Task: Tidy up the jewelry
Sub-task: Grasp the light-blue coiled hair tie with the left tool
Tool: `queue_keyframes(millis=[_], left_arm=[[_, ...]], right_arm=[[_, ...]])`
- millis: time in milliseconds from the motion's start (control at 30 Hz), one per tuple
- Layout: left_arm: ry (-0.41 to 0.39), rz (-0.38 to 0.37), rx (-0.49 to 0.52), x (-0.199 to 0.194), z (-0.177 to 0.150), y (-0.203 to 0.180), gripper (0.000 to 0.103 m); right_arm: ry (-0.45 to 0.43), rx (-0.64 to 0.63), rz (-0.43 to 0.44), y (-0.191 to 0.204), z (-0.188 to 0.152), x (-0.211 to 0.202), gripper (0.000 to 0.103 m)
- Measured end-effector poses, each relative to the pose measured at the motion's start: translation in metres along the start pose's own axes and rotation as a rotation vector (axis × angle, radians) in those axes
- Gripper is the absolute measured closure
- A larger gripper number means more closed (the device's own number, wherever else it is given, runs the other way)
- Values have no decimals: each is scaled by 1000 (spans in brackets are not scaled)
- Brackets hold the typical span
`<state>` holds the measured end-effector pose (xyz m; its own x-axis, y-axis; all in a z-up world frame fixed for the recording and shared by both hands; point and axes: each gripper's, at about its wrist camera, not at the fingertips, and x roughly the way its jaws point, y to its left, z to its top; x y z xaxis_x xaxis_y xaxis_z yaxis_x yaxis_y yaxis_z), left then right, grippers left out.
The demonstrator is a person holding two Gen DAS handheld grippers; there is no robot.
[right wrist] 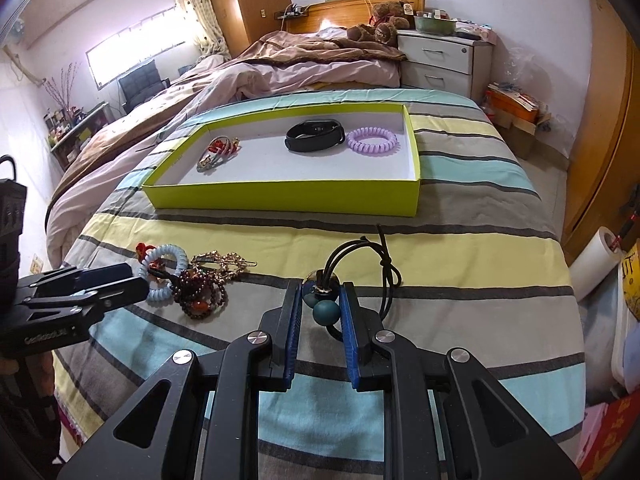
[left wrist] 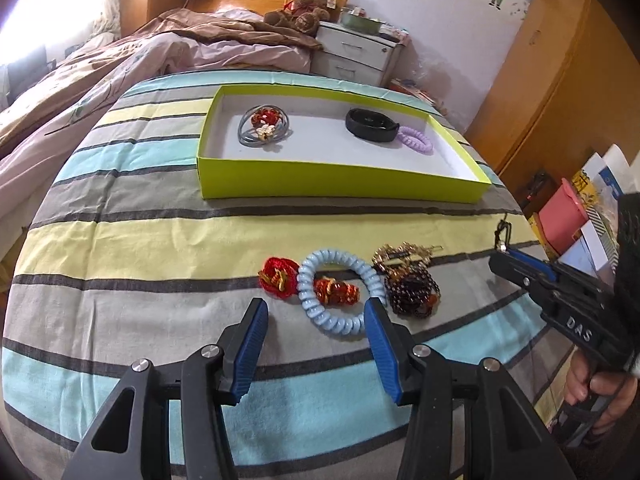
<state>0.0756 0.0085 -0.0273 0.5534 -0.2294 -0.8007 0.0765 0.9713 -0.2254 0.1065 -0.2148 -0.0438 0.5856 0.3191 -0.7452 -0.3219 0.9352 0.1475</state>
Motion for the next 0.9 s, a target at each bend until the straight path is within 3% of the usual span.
queue_keyframes(millis=[100,167,233,333,600,700,733,800,900], left_arm=[[-6,25,6,1,-1,-1,58],[-7,57,15,2,-1,-2,74],[1,77,13,1,-1,1,79],[6,71,14,0,-1,1,79],[17,158,99,7,1,-11,79],[7,155,83,6,0,-9,80],[3,149,74,6,0,-8,81],[2,139,70,4,-1,-6,93],[-2,118,56,2,-2,-2,93]], right_arm=[[1,0,8,1,0,0,83],[-2,2,11,0,-1,0,83],[-3,7,13,-1,-1,-1,83],[-1,11,15,-2,-2,0,83],[-2,4,0,-1,-3,1,83],[-4,3,-4,-1,-3,0,83],[-4,3,-5,0,-3,-1,83],[-2,2,-8,1,-4,0,83],[-2,2,-11,1,-4,-1,83]])
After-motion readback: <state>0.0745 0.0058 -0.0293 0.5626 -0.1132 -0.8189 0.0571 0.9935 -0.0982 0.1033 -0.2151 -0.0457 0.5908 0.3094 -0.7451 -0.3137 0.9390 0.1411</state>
